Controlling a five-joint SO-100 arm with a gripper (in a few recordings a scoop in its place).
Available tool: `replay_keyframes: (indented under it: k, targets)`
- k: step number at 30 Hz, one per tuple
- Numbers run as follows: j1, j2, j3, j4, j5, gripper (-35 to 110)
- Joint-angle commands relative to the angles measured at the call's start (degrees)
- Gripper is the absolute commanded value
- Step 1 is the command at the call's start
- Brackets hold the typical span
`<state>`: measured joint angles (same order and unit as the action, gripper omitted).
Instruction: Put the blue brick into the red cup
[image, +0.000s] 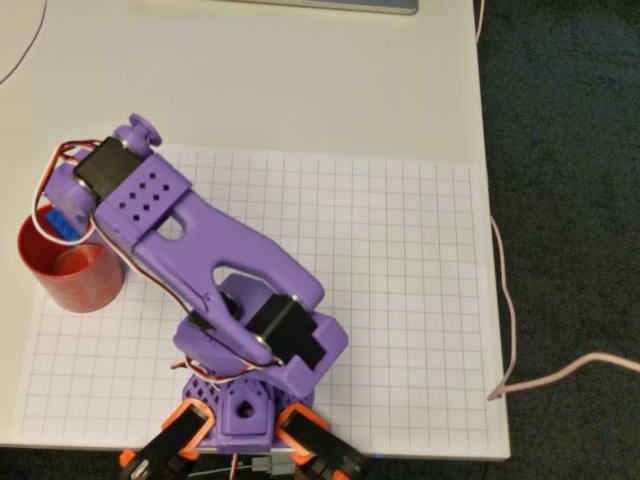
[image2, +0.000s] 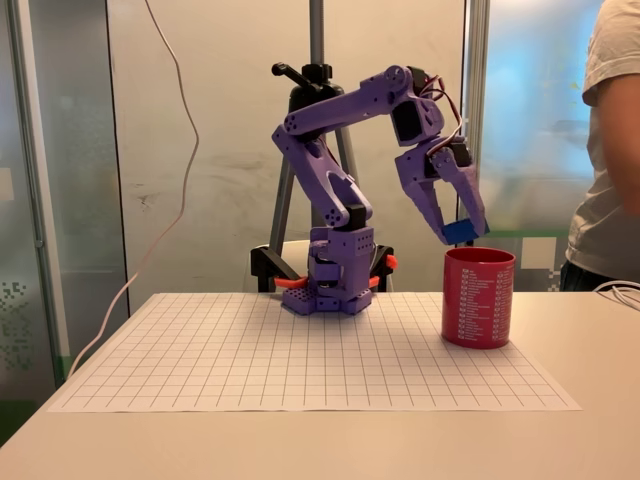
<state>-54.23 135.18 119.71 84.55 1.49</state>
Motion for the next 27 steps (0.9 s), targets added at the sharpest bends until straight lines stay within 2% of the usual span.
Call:
replay_keyframes:
  k: [1, 4, 6, 8, 10, 26, 27]
  targets:
    - [-1.41, 1.67, -0.35, 0.44, 1.23, 0]
    - [-2.11, 1.41, -0.35, 0.62, 1.32, 0]
    - [-2.72, 1.14, -0.53, 1.49, 1.23, 17]
    - [-3.52, 1.41, -0.97, 2.20, 0.00, 27]
    - [-3.08, 1.49, -1.14, 2.37, 2.72, 53]
    - [-1.32, 1.76, -0.18, 0.79, 3.08, 55]
    - [-1.32, 1.76, -0.26, 0.79, 2.11, 47]
